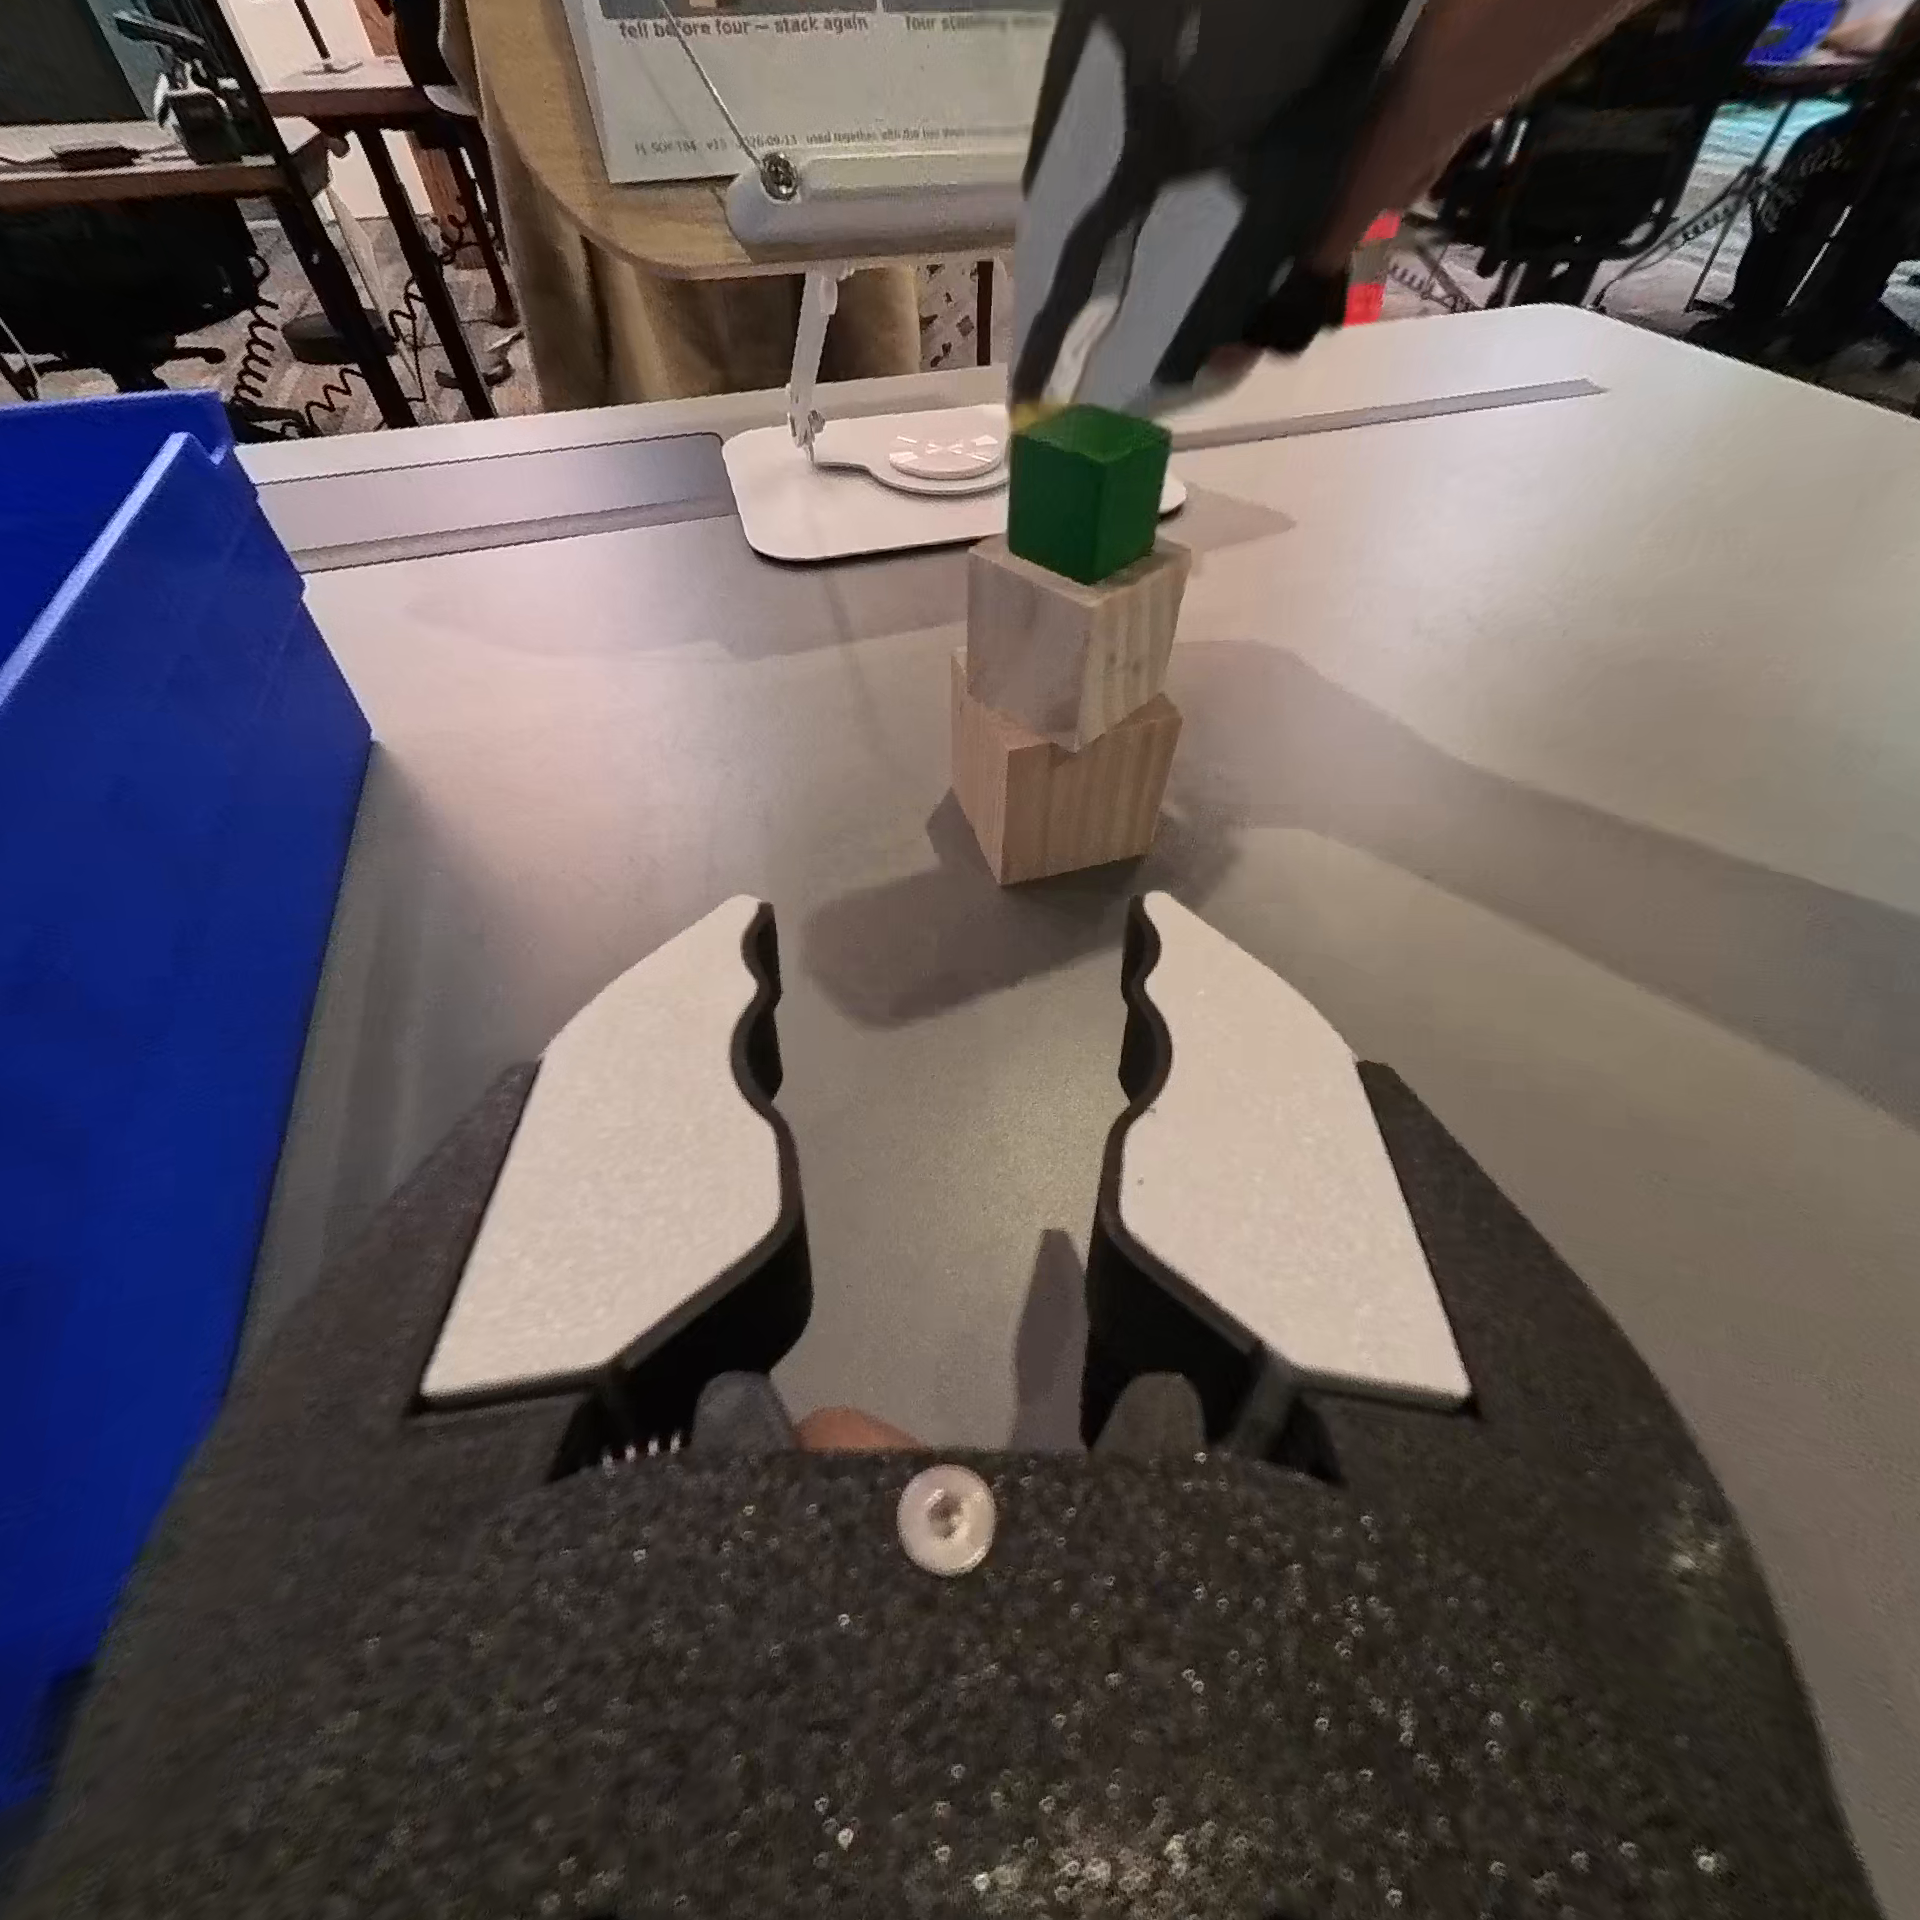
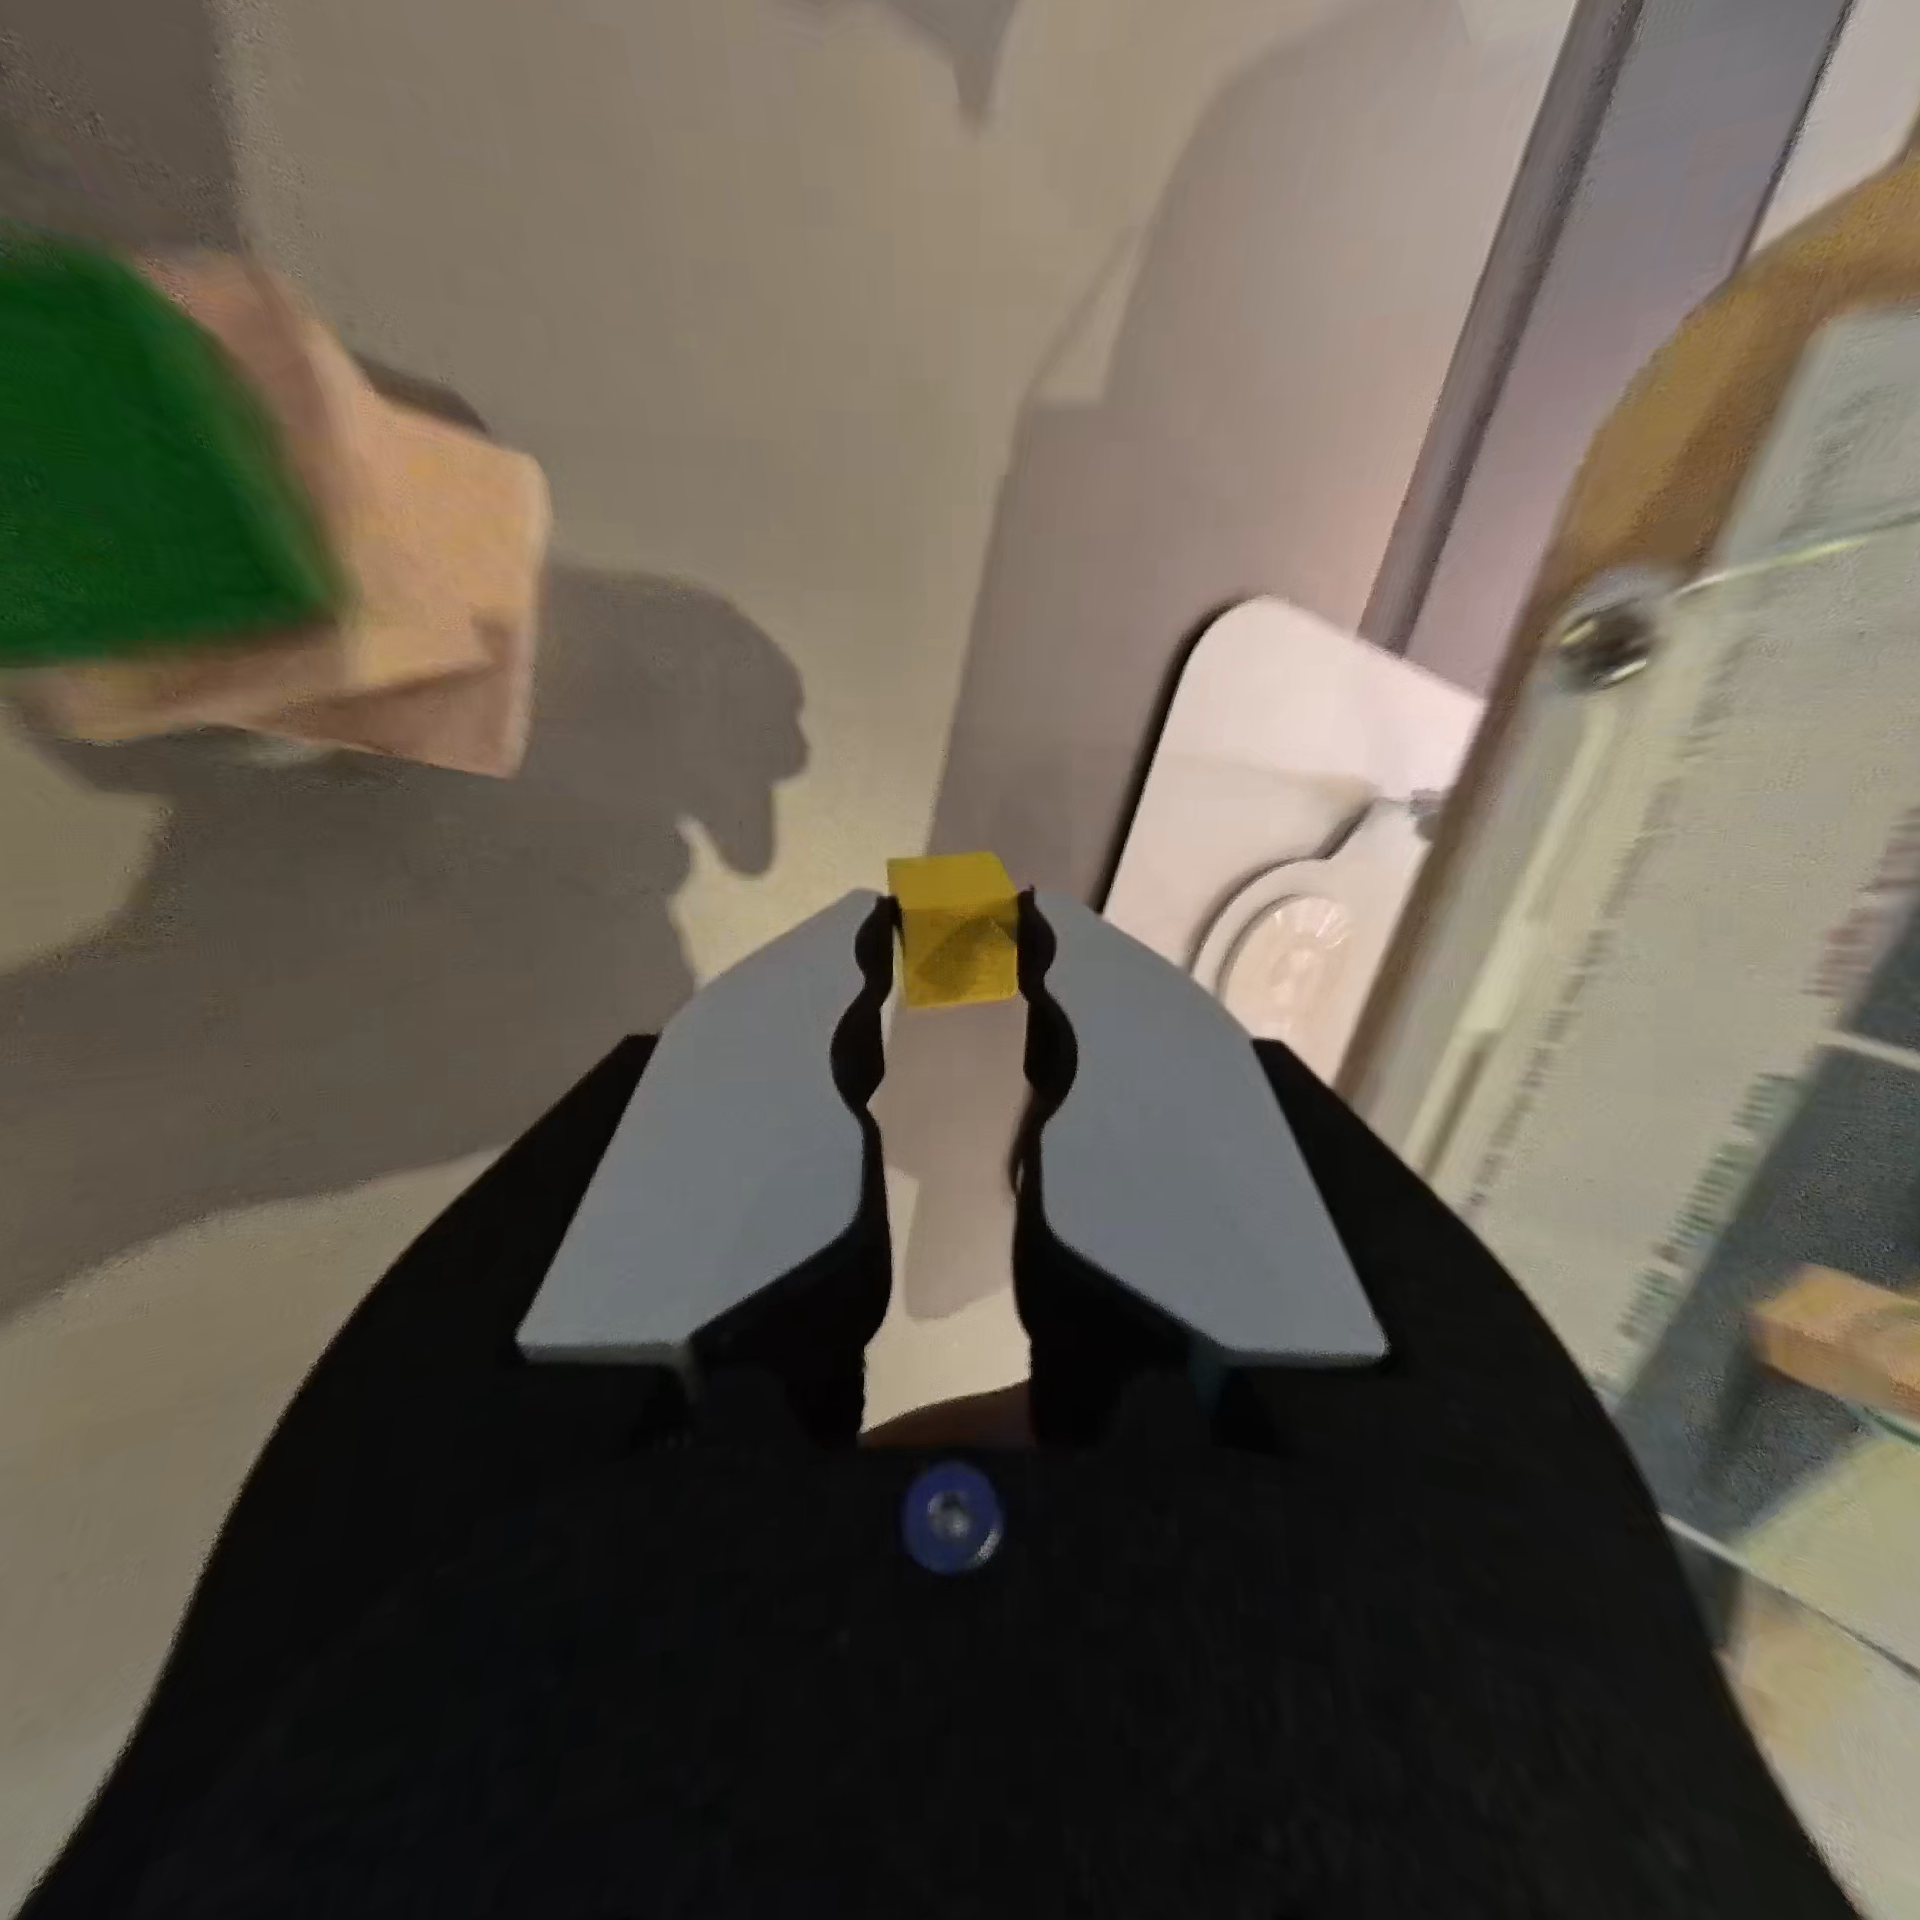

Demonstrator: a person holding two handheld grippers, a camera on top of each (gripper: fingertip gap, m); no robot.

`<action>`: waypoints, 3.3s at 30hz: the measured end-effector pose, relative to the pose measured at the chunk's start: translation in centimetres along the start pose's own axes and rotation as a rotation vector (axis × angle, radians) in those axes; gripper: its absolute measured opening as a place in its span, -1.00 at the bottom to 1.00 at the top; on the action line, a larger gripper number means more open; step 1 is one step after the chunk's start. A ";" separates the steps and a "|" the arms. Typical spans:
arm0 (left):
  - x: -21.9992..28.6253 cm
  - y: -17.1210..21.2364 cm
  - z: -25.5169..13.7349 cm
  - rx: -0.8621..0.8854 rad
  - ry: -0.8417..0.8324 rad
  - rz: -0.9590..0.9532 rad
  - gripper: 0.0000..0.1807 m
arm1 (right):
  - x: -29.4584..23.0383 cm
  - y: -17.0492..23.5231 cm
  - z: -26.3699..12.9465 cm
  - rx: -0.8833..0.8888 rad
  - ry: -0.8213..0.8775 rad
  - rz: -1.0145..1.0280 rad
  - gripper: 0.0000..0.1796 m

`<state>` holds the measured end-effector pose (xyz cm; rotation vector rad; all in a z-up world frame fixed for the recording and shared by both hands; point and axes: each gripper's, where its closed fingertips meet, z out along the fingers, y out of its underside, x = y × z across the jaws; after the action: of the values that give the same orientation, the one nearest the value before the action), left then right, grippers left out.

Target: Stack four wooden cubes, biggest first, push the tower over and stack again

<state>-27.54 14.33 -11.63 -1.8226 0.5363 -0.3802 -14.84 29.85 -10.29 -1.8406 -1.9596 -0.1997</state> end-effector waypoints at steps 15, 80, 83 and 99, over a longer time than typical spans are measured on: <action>-0.1 0.0 0.0 0.002 -0.010 0.000 -0.30 | -6.6 -6.9 -5.9 0.005 -0.229 -0.123 -0.75; -1.1 -0.2 -0.2 0.016 -0.109 0.016 -0.49 | -21.3 10.3 -13.5 0.798 0.738 1.107 -0.69; -2.4 -0.4 -0.2 -0.033 -0.140 0.073 -1.00 | -21.3 10.3 -13.7 0.803 0.748 1.109 -0.70; -13.3 1.6 6.0 -0.832 -0.515 0.197 -1.00 | -21.4 10.3 -13.7 0.815 0.741 1.111 -0.72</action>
<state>-36.02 25.86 -14.87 -2.5059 0.5370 0.5251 -1.44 5.97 -8.76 -1.6243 -0.2756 0.2193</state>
